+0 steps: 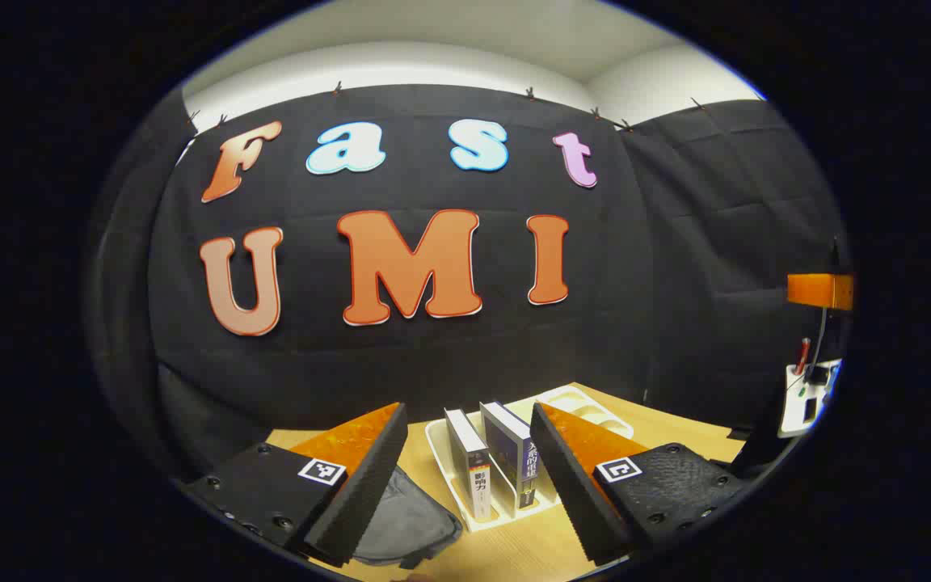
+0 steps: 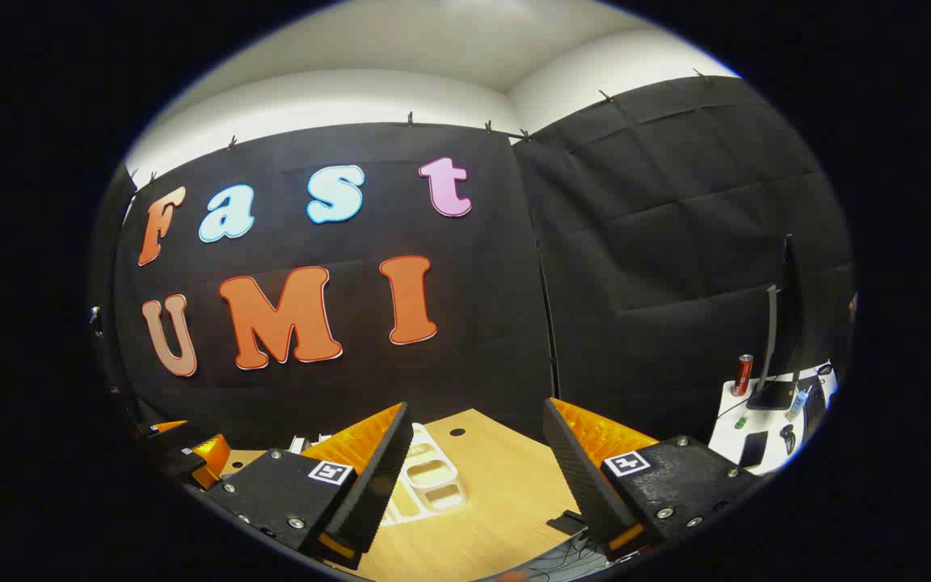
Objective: Open the schoolbag, grab two books from the bookshelf and put them into the schoolbag.
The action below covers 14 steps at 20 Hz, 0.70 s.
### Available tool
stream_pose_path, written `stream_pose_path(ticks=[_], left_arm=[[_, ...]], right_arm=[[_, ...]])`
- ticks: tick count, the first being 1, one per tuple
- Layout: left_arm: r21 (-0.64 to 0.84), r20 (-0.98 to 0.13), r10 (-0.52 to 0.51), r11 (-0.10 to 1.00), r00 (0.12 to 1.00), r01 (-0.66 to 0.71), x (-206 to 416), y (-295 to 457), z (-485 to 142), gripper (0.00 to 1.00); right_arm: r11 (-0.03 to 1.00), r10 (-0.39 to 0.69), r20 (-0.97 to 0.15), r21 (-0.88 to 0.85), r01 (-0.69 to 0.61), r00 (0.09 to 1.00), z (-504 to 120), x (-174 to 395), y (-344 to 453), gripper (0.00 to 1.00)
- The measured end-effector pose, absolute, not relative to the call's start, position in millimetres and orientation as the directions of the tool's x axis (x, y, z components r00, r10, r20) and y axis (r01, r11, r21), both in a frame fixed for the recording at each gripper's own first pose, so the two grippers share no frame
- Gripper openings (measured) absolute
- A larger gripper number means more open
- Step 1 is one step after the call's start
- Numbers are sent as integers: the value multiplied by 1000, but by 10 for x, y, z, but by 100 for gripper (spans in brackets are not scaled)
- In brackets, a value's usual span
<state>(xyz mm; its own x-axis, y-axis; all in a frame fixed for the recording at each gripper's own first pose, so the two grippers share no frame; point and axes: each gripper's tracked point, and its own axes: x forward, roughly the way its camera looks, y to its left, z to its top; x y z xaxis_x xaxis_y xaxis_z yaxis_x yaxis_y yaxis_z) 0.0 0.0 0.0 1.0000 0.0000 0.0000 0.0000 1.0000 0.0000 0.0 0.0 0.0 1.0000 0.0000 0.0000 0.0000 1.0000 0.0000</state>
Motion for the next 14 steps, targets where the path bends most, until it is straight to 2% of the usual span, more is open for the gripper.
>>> stream_pose_path(ticks=[1, 2, 6, 7, 9, 10, 14], left_arm=[[-20, 2, 10, 1000, 1000, -10, 4, 25, 11, 97], [-26, 7, 18, 1000, 1000, -17, 16, 20, 52, 97], [-48, 40, -8, 999, 999, 10, 72, -203, 163, 96], [-60, 43, -18, 998, 999, 21, 84, -268, 160, 96], [-66, 35, -34, 997, 999, 36, 110, -383, 150, 96], [-64, 29, -37, 997, 999, 39, 120, -421, 146, 97], [-29, 48, -129, 991, 991, 130, 205, -755, 228, 97]], right_arm=[[1000, -5, 8, -23, 6, 1000, 37, 8, 8, 100], [999, -2, 17, -33, 3, 1000, 83, 13, 30, 97], [999, -2, 30, -32, 3, 1000, 153, 27, 60, 97], [999, -13, 28, -38, 14, 1000, 145, -7, 2, 100], [999, -28, 18, -41, 29, 999, 130, -41, -78, 97], [999, -32, 13, -38, 33, 999, 127, -71, -106, 100], [992, -107, 43, -59, 109, 993, 159, -176, -316, 97]])
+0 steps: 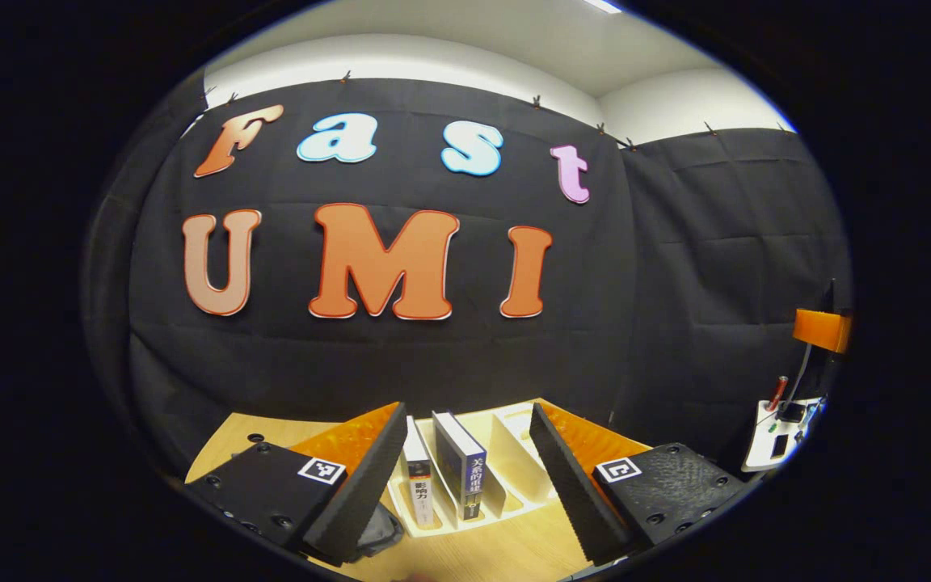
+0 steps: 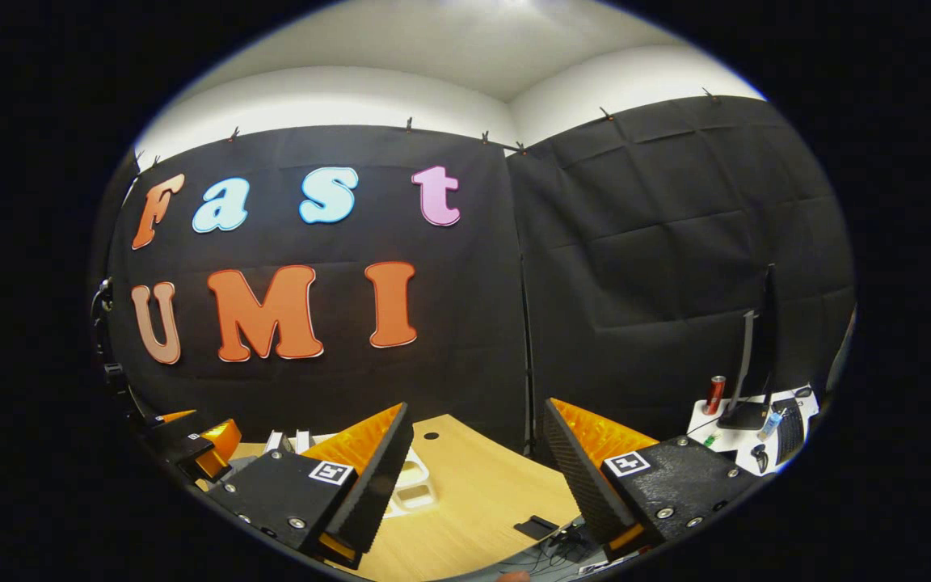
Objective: Open the schoolbag, grab two books from the bookshelf and put them into the schoolbag.
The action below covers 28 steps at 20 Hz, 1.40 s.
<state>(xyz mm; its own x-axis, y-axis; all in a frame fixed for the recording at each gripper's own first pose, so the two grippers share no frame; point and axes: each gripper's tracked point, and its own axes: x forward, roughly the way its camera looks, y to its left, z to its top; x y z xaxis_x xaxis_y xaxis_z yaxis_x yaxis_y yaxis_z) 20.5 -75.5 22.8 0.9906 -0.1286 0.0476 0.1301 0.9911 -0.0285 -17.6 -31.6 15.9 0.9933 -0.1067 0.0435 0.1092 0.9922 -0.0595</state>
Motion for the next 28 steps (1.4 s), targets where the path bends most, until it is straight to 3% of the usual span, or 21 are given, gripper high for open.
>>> stream_pose_path(ticks=[1, 6, 10, 12, 28], left_arm=[[-10, 48, -161, 987, 986, 161, 222, -832, 239, 97], [10, 38, -235, 972, 971, 235, 214, -958, 179, 96], [-7, 50, -259, 966, 965, 259, 224, -1002, 224, 100], [-13, 49, -263, 964, 964, 264, 216, -1036, 216, 97], [-26, 76, -231, 972, 970, 234, 118, -1120, 220, 97]], right_arm=[[988, -139, 51, -60, 142, 989, 163, -203, -387, 100], [977, -212, 69, -4, 213, 975, 167, -360, -463, 97], [968, -249, 81, 3, 249, 965, 197, -497, -544, 99], [966, -257, 81, -2, 258, 963, 210, -540, -570, 97], [974, -222, 78, -24, 224, 972, 247, -556, -660, 97]])
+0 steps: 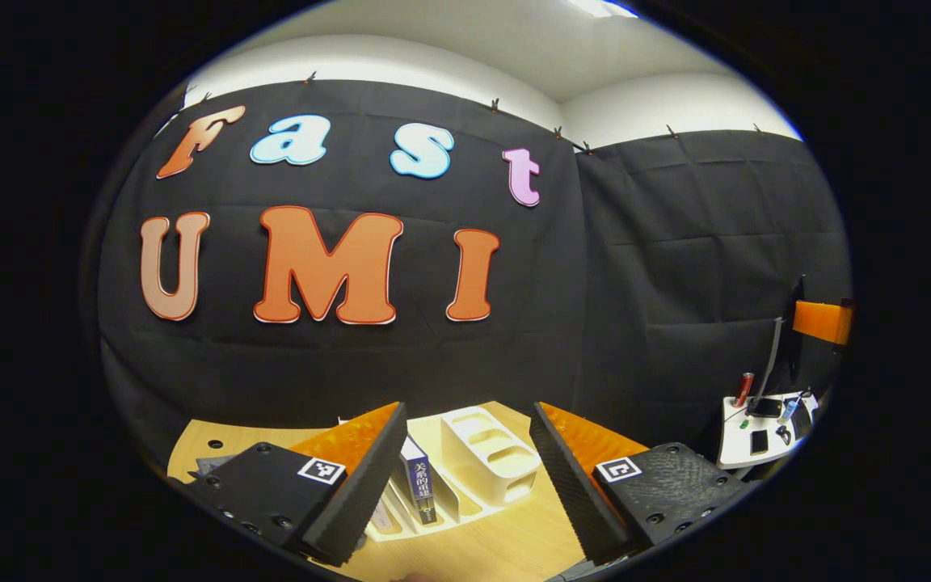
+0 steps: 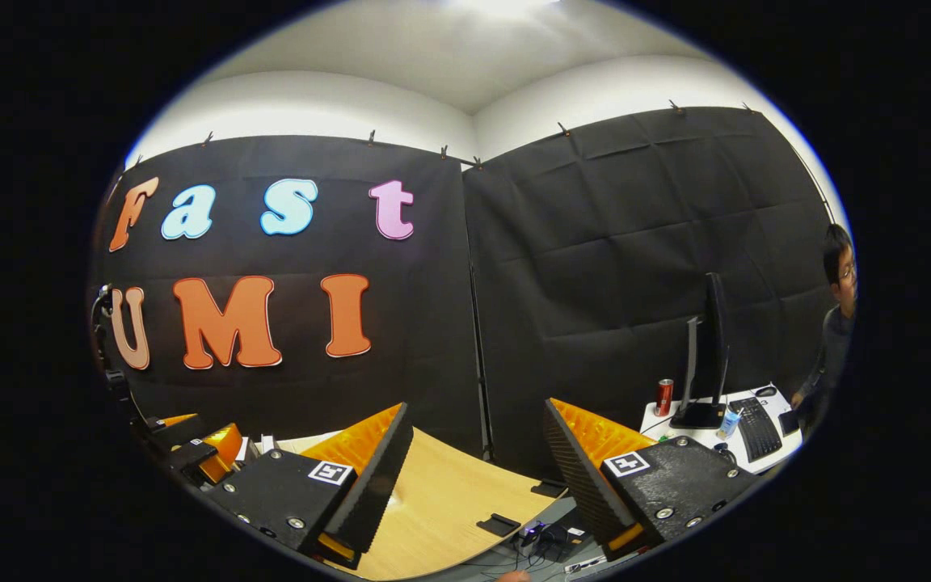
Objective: Open the schoolbag, grab two books from the bookshelf and put them into the schoolbag.
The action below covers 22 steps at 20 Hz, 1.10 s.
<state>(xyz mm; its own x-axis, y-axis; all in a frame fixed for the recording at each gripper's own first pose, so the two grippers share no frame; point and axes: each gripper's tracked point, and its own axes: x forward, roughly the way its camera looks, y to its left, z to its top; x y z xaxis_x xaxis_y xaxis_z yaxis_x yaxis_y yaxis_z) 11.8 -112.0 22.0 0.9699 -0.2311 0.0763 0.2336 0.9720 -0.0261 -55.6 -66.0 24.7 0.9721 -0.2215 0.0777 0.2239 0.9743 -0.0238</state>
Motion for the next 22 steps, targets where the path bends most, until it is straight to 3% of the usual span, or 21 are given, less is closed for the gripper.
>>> stream_pose_path(ticks=[2, 3, 14, 19, 22], left_arm=[[-26, 80, -237, 971, 968, 239, 102, -1167, 207, 100], [-21, 76, -236, 971, 969, 238, 94, -1179, 182, 97], [-18, 81, -254, 967, 964, 256, 121, -1598, 185, 97], [-47, 97, -205, 976, 974, 211, 16, -1590, 214, 97], [-82, 116, -169, 980, 979, 179, -41, -1451, 296, 97]], right_arm=[[974, -223, 71, -31, 226, 972, 219, -541, -719, 91], [974, -225, 65, -29, 227, 972, 203, -535, -743, 97], [978, -209, 56, 22, 208, 976, 209, -554, -950, 97], [986, -168, 90, 17, 167, 982, 325, -421, -1013, 100], [993, -114, 79, -16, 116, 990, 358, -311, -918, 97]])
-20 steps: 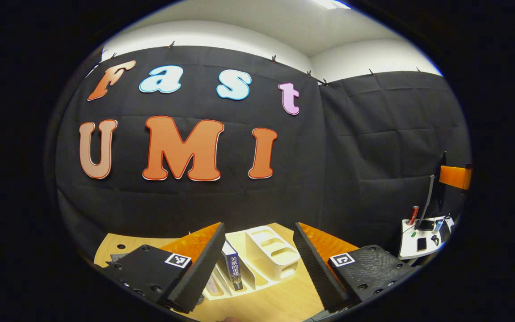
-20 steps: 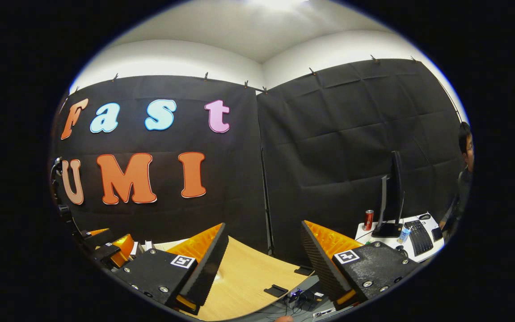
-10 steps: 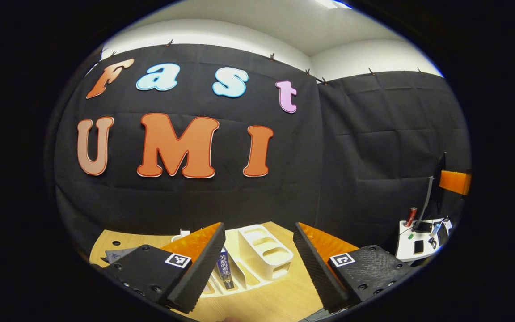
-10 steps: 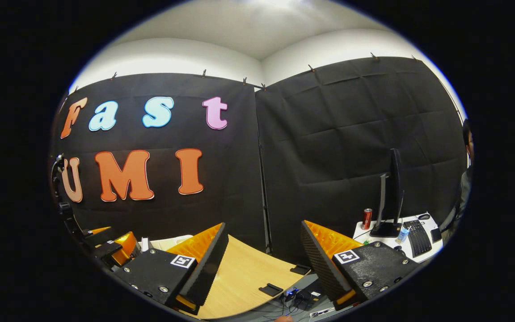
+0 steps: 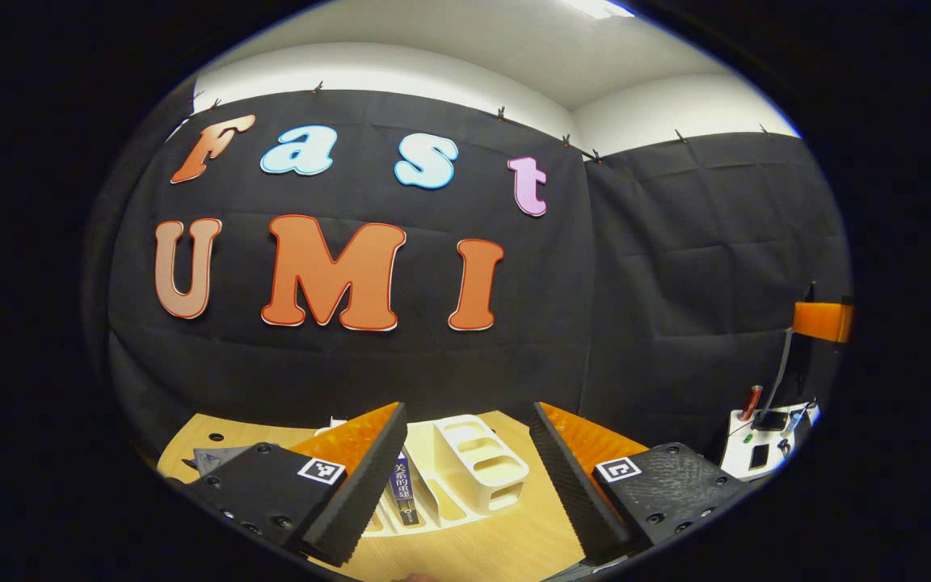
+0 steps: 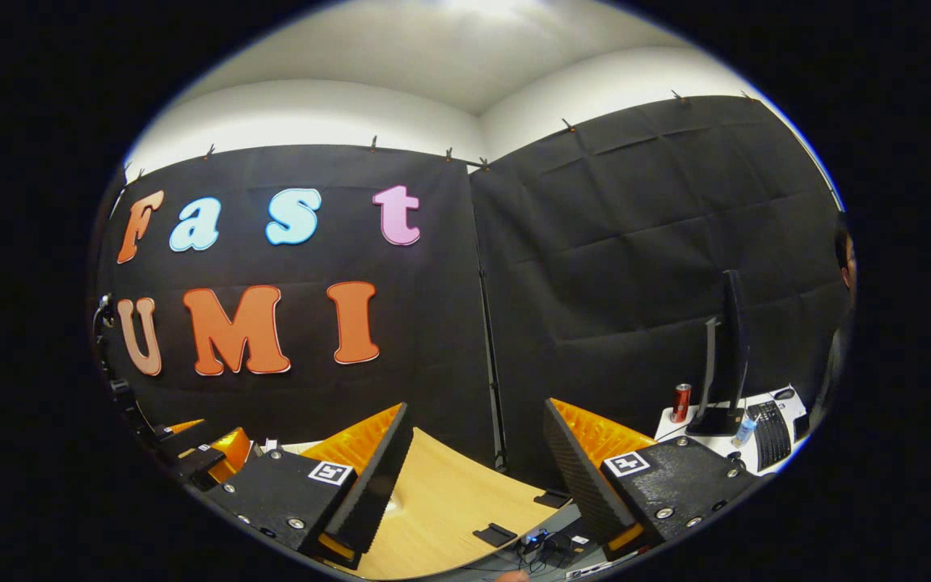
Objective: Open the schoolbag, grab two books from the bookshelf and put them into the schoolbag.
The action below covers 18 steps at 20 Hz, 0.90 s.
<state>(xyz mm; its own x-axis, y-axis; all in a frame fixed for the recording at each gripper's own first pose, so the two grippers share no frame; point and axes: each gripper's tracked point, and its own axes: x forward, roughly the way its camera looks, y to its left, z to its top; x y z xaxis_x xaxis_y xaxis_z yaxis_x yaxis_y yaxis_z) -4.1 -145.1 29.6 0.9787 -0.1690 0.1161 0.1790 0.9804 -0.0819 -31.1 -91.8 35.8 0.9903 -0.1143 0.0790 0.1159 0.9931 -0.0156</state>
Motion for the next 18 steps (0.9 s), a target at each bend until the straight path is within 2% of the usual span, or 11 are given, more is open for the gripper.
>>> stream_pose_path(ticks=[2, 3, 4, 6, 7, 8, 11, 14, 16, 18], left_arm=[[-79, 87, -128, 988, 988, 135, -81, -1251, 183, 96], [-82, 72, -108, 990, 991, 114, -110, -1149, 114, 100], [-86, 61, -94, 991, 994, 99, -140, -1053, 67, 97], [-89, 62, -40, 995, 997, 46, -216, -839, 51, 100], [-95, 65, -9, 995, 998, 15, -245, -736, 76, 97], [-107, 70, 16, 994, 997, -9, -303, -661, 106, 97], [-153, 96, 28, 988, 995, -13, -383, -598, 205, 96], [-203, 88, 87, 977, 992, -68, -438, -319, 178, 96], [-196, 69, 182, 966, 981, -166, -518, -71, 170, 96], [-188, 58, 227, 959, 972, -213, -566, 43, 117, 96]], right_arm=[[998, -61, 69, 26, 59, 996, 373, -222, -793, 97], [998, -39, 57, 43, 36, 998, 335, -159, -748, 97], [999, -21, 51, 45, 19, 998, 315, -121, -725, 100], [1000, -6, 60, 24, 4, 998, 304, -43, -743, 97], [1000, 2, 55, 21, -3, 998, 294, -19, -737, 100], [1000, 23, 46, 18, -24, 999, 273, 7, -699, 97], [997, 82, 19, -4, -81, 996, 223, 126, -580, 97], [989, 148, 24, -32, -147, 989, 182, 274, -382, 97], [978, 208, 16, -16, -208, 978, 132, 385, -226, 100], [968, 252, -39, 33, -250, 967, -26, 489, -119, 97]])
